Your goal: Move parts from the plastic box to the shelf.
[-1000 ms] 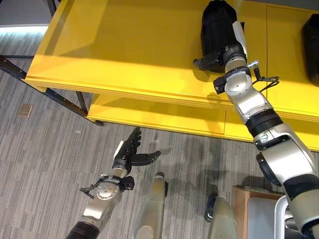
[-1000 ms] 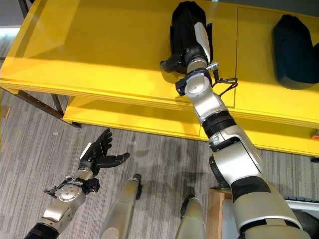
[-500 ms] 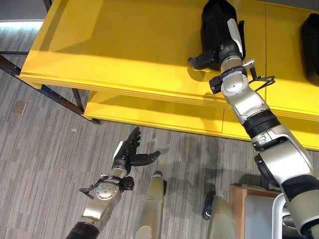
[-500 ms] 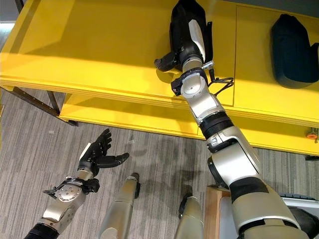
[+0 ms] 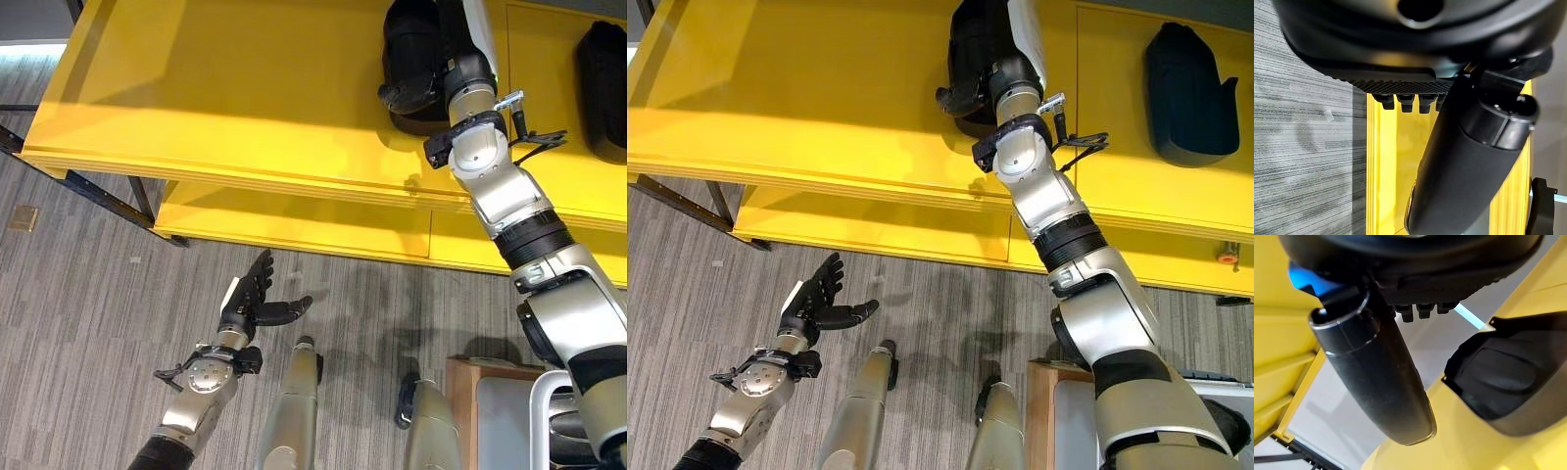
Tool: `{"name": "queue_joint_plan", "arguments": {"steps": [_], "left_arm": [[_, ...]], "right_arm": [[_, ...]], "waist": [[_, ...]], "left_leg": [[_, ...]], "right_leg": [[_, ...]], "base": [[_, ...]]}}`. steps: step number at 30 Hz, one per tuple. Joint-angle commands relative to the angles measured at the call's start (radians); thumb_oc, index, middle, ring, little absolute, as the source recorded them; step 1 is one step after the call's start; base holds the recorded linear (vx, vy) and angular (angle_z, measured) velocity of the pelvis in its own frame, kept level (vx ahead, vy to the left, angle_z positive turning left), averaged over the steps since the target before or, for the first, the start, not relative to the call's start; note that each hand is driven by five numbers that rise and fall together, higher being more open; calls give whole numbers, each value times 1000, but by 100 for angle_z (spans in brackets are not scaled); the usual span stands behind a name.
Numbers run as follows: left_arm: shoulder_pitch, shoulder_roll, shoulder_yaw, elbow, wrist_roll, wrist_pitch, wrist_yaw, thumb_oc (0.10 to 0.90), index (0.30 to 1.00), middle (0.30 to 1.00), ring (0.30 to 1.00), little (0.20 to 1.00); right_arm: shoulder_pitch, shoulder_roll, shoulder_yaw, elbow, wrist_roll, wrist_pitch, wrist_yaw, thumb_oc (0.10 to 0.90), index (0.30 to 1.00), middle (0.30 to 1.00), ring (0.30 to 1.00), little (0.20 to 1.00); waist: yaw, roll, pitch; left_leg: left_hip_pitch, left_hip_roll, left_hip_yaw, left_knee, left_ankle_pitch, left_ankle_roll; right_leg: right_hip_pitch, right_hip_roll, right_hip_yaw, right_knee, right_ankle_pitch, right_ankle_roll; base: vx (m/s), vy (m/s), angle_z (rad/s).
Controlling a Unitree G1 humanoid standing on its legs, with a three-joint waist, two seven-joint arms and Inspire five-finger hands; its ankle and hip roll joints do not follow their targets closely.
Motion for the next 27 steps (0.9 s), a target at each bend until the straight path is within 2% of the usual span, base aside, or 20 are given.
{"name": "queue_joint_plan", "arguments": {"steps": [1, 8, 17, 27], "left_arm": [[-28, 55, 33, -82, 15, -80, 1, 900, 1000, 1000, 1000, 1000], [-25, 52, 32, -82, 16, -78, 2, 900, 1000, 1000, 1000, 1000], [-8, 48, 40, -89, 19, -72, 9, 900, 1000, 1000, 1000, 1000], [-5, 48, 37, -91, 14, -73, 11, 900, 1000, 1000, 1000, 1000]], "right_arm": [[-45, -69, -95, -104, 4, -99, -82, 900, 1000, 1000, 1000, 1000], [-3, -67, -125, -113, 46, -110, -89, 900, 1000, 1000, 1000, 1000], [91, -19, -176, -156, 138, -142, -89, 900, 1000, 1000, 1000, 1000], [98, 7, -192, -125, 222, -162, -86, 900, 1000, 1000, 1000, 1000]], "waist": [[8, -13, -55], [6, -10, -51], [4, -2, -43], [8, 3, -39]], "left_leg": [[-5, 43, 11, 30, -29, 24], [-10, 43, 12, 34, -29, 24], [-24, 40, 11, 42, -29, 25], [-38, 36, 11, 46, -26, 25]], "right_leg": [[66, 24, 9, 22, -21, -71], [63, 24, 8, 27, -25, -72], [52, 21, 4, 41, -32, -74], [38, 18, 2, 50, -32, -74]], "base": [[0, 0, 0], [0, 0, 0], [0, 0, 0], [0, -1, 1]]}}
